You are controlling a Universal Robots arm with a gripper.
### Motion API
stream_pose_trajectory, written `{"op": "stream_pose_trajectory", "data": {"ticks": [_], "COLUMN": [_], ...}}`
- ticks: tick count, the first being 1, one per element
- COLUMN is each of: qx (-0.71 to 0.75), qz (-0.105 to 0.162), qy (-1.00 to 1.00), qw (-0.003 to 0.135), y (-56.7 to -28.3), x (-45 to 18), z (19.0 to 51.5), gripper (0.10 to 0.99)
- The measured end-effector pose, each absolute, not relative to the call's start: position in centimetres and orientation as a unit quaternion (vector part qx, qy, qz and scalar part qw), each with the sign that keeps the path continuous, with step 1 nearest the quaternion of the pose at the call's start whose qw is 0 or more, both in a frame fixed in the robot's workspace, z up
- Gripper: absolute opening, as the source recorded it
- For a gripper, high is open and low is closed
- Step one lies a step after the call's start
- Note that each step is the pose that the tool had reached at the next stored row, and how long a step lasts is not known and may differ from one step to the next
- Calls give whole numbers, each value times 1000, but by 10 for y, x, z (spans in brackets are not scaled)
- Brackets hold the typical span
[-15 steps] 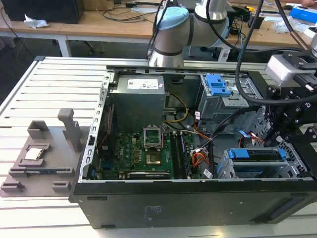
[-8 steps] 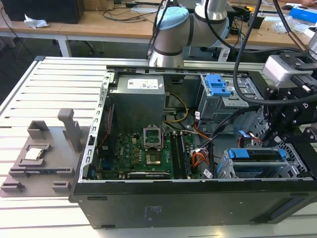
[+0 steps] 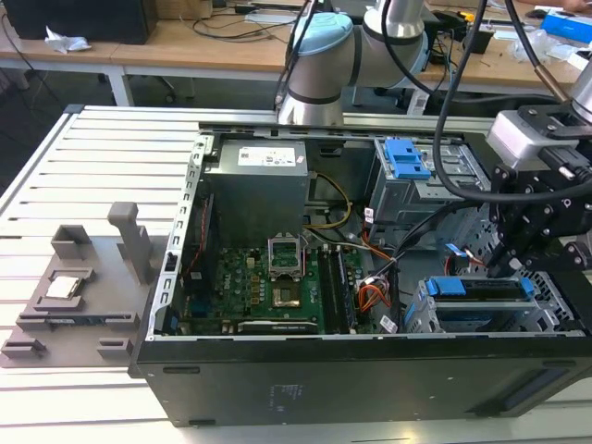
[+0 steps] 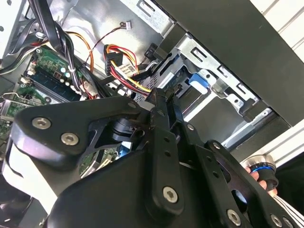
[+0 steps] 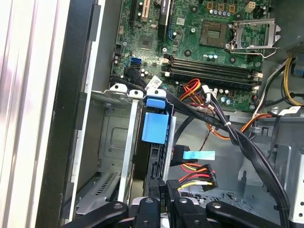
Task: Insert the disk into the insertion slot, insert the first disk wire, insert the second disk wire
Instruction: 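Insert the first disk wire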
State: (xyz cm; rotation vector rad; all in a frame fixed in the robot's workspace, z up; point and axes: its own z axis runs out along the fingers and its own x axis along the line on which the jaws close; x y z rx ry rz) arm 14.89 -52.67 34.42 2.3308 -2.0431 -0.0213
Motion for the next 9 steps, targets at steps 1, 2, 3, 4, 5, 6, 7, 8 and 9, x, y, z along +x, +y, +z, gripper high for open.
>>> {"op": "stream_pose_trajectory", "data": {"ticks": [1, 2, 3, 4, 5, 6, 7, 8, 9], "qx": [752, 752, 752, 752, 751, 749, 746, 742, 737], "qz": [-7, -7, -7, -7, -7, -7, -7, -7, -7], "qy": [-659, -659, -659, -659, -660, -662, -666, -670, -675], "qw": [21, 21, 21, 21, 21, 21, 21, 21, 21], "y": [-527, -527, -527, -527, -527, -527, -527, -527, -527], "x": [149, 149, 149, 149, 150, 150, 149, 150, 150], "z": [344, 343, 343, 342, 342, 342, 342, 342, 341], "gripper": [180, 180, 180, 180, 180, 180, 180, 180, 180]}}
